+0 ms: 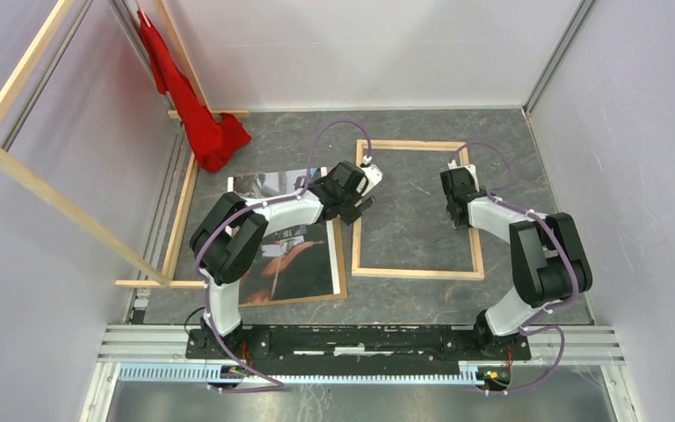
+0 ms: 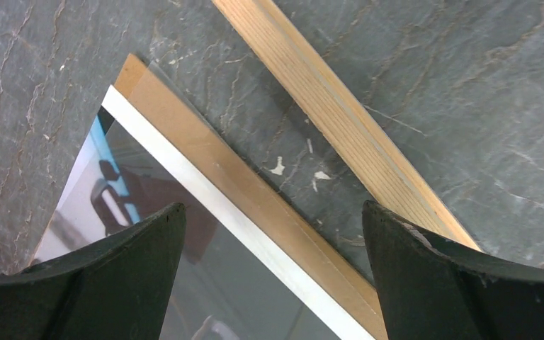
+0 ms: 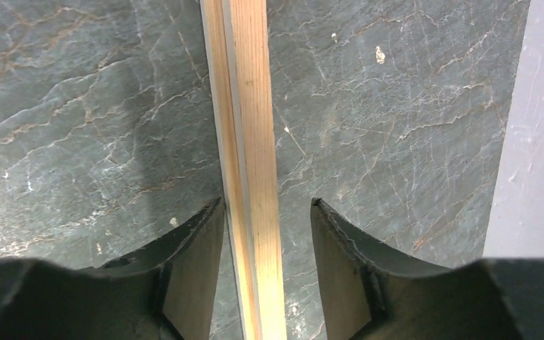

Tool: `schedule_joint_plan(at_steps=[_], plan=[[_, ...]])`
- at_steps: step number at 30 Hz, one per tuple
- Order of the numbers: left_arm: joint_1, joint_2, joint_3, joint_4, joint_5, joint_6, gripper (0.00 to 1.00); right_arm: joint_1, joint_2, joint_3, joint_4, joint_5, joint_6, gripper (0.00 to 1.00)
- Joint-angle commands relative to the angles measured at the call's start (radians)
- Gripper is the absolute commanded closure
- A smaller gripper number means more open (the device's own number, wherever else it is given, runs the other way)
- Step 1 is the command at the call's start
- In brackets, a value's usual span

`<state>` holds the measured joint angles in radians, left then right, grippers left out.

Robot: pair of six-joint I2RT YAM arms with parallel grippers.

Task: Put the photo into the frame

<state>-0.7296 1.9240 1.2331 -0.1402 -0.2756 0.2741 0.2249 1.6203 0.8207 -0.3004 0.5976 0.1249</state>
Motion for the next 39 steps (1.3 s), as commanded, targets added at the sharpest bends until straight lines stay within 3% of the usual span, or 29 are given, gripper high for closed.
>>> schedule_joint_plan(at_steps=[1,10,15,20,29,34,39], plan=[[-0.036,0.016,0.026,0.027,0.014,-0.005,0.00,-0.031,-0.059,0.008,0.013,-0.052,0.005,0.42],[-0.045,-0.017,0.106,-0.078,0.053,-0.026,0.00,-0.042,-0.220,0.050,-0.010,-0.201,0.099,0.14],[0.063,-0.138,0.188,-0.216,0.117,-0.008,0.00,-0.006,-0.293,0.045,0.057,-0.414,0.182,0.04],[0.264,-0.246,0.191,-0.348,0.145,0.056,0.00,0.175,-0.259,0.108,0.133,-0.494,0.246,0.04],[0.590,-0.432,-0.020,-0.409,0.086,0.230,0.00,0.473,0.053,0.350,0.201,-0.617,0.332,0.07],[0.658,-0.464,-0.128,-0.355,-0.036,0.279,0.00,0.554,0.180,0.390,0.234,-0.634,0.370,0.08],[0.709,-0.476,-0.240,-0.231,-0.136,0.354,0.01,0.561,0.220,0.359,0.292,-0.627,0.402,0.08]])
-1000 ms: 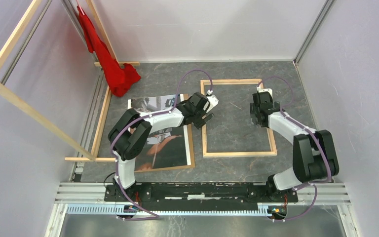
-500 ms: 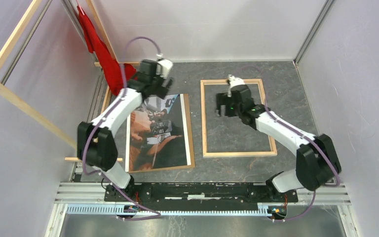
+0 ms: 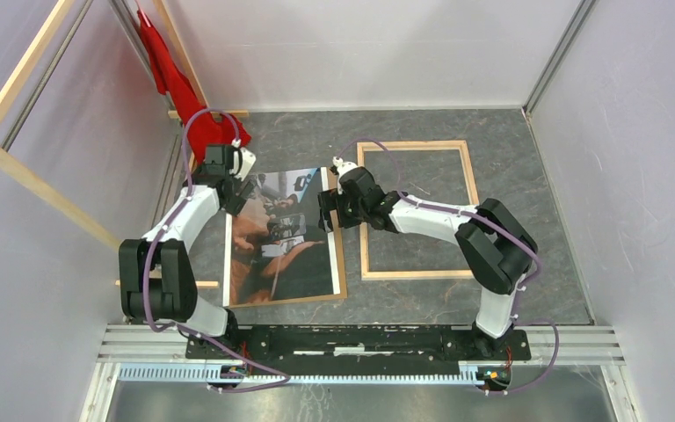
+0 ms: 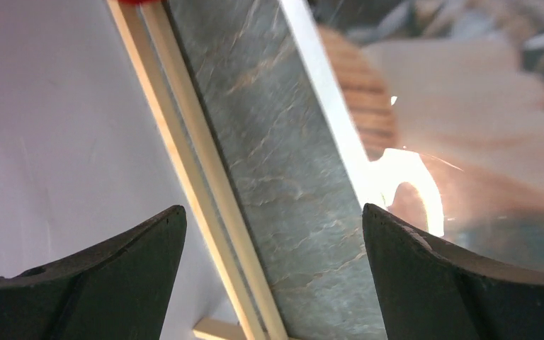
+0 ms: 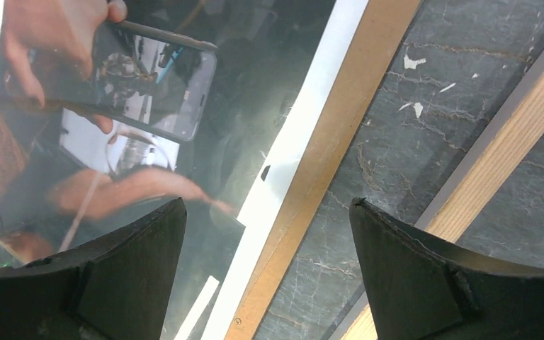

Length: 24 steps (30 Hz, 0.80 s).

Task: Put the photo into the frame

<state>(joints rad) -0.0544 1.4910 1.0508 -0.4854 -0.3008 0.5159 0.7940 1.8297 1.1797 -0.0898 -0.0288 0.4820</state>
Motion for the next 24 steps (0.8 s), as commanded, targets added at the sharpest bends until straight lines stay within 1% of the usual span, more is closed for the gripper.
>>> schedule_joint_plan(at_steps=[1,6,9,13,14,19,24], plan=[[0.041,-0.040,-0.081,0.144,-0.129,0.125,0.01,-0.008,0.022,0.006,0.082,-0.004,0.044,0.08],[0.053,0.005,-0.157,0.249,-0.152,0.134,0.03,-0.016,0.079,0.053,0.069,-0.034,0.051,0.10],[0.053,0.051,-0.171,0.285,-0.147,0.121,0.04,-0.025,0.098,0.056,0.078,-0.057,0.062,0.13],[0.053,0.108,-0.184,0.328,-0.151,0.103,0.05,-0.041,0.111,0.040,0.082,-0.081,0.077,0.14],[0.053,0.113,-0.189,0.335,-0.145,0.099,0.05,-0.046,0.111,0.032,0.108,-0.084,0.081,0.15],[0.053,0.134,-0.204,0.350,-0.118,0.075,0.05,-0.072,0.125,0.033,0.126,-0.090,0.083,0.15],[0.053,0.157,-0.236,0.384,-0.118,0.082,0.05,-0.104,0.178,0.089,0.120,-0.081,0.067,0.15]])
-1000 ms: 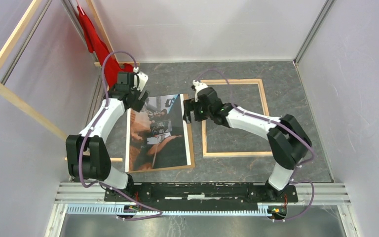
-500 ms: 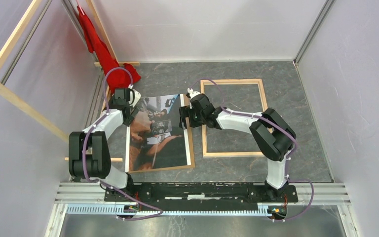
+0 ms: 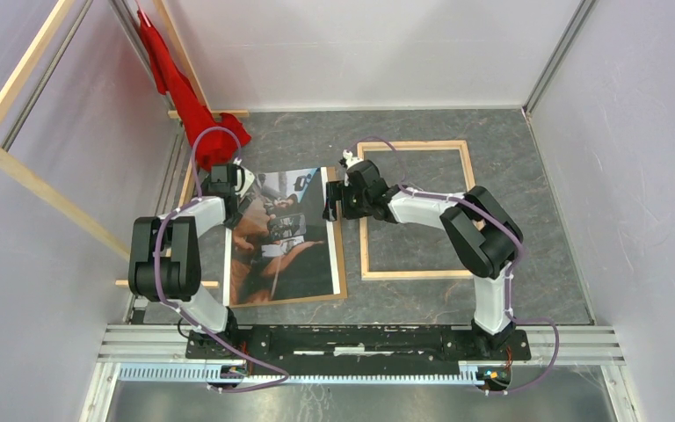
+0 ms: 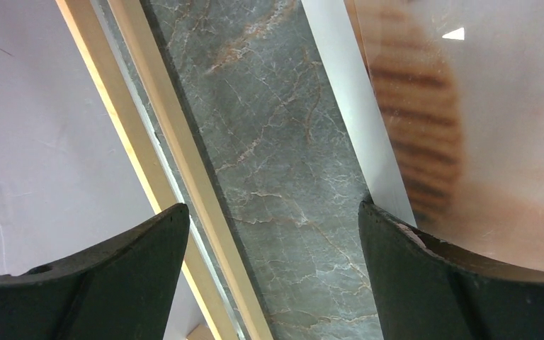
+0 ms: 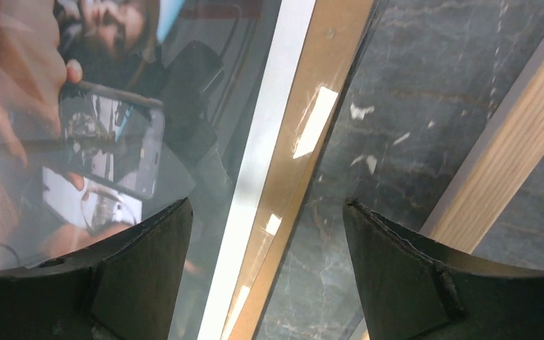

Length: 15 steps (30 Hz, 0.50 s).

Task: Put the photo into the frame

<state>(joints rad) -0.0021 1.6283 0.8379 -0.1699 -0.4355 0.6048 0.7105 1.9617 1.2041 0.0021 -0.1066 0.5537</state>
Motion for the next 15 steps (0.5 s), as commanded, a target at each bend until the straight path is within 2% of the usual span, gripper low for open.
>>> schedule_joint_plan(at_steps=[1,15], plan=[[0.001,0.022,-0.029,0.076,0.017,-0.006,0.05,-0.022,0.059,0.079,0.023,-0.004,-0.008,0.16],[0.001,0.028,-0.082,0.099,0.063,0.004,0.05,-0.005,0.144,0.213,0.032,-0.003,-0.033,0.19]])
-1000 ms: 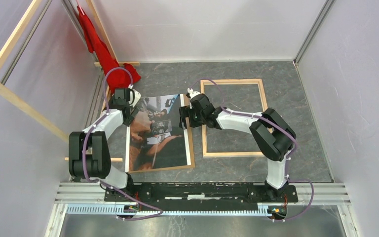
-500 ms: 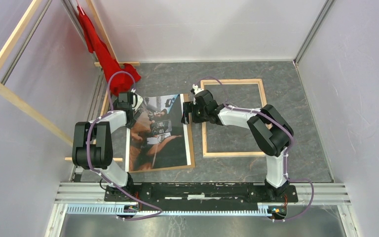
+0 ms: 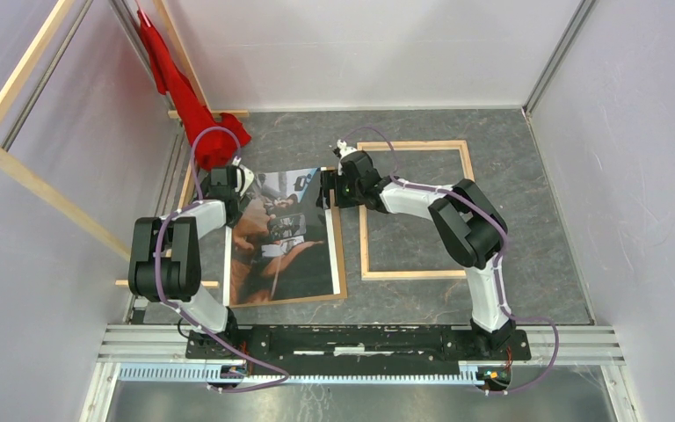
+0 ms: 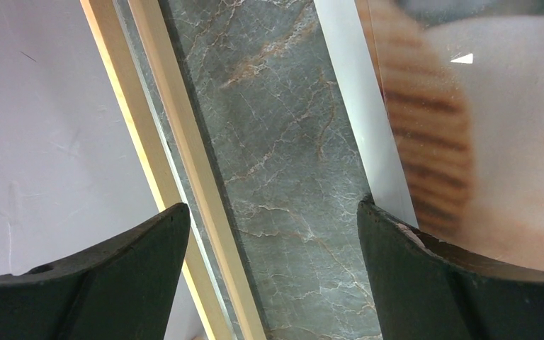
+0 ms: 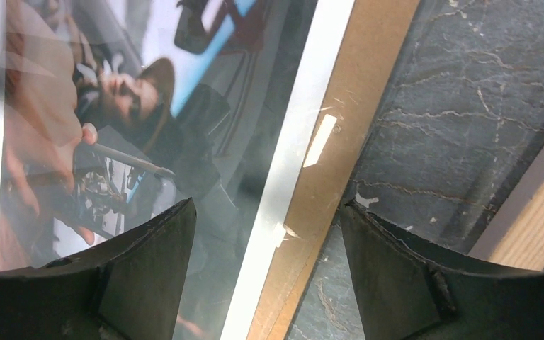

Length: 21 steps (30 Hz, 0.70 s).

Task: Put the photo into the frame

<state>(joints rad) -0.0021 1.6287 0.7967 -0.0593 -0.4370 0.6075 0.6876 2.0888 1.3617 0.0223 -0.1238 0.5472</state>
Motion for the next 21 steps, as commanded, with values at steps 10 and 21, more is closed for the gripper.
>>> schedule_joint_plan(at_steps=[10,21], plan=[[-0.001,0.042,-0.040,-0.024,0.096,0.006,0.05,0.085,0.031,0.158,-0.085,0.117,-0.138,0.20],[-0.004,0.061,-0.040,-0.028,0.103,0.008,0.07,0.127,0.006,0.178,-0.113,0.194,-0.207,0.21]])
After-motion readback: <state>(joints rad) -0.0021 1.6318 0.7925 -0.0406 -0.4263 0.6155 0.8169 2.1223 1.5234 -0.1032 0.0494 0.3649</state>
